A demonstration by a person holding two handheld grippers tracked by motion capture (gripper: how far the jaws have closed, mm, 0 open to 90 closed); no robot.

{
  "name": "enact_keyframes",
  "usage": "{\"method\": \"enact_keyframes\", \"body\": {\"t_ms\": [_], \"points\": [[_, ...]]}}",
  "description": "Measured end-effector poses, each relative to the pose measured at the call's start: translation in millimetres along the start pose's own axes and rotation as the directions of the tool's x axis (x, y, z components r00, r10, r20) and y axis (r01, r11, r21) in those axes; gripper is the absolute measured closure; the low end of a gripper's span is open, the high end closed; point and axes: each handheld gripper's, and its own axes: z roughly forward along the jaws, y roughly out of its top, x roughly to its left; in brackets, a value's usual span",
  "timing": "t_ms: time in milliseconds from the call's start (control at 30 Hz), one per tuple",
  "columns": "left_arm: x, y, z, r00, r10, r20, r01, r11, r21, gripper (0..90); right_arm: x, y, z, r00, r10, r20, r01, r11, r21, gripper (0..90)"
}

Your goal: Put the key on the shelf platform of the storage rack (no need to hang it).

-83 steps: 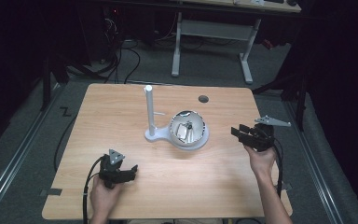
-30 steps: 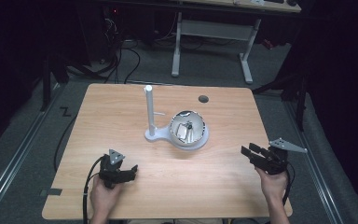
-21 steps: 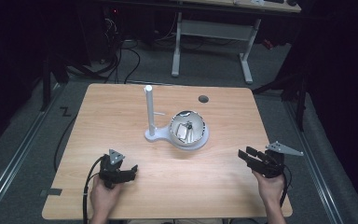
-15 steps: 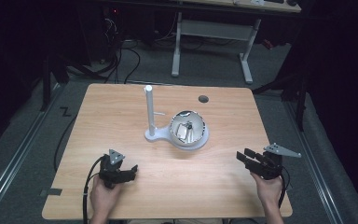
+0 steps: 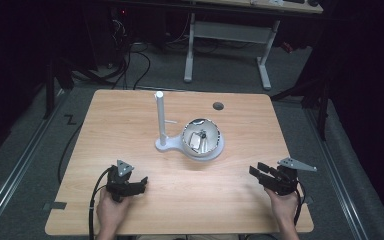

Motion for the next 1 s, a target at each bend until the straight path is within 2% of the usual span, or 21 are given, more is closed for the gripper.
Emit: {"method": "enact_keyframes", "body": {"t_ms": [500, 1000], "points": [[-0.1, 0.0, 0.0, 1.0000, -0.002, -0.001, 0.002, 1.0000, 0.000, 16.8, 6.6, -16.4, 18.3, 1.0000, 0.000, -0.006, 0.000, 0.999, 0.041, 53.8], [0.0, 0.0, 0.0, 1.0000, 0.000, 0.000, 0.000, 1.0000, 0.000, 16.8, 12.2, -25.5, 31.6, 0.9987, -0.045, 0.023, 0.043, 0.996, 0.082, 50.3]]}}
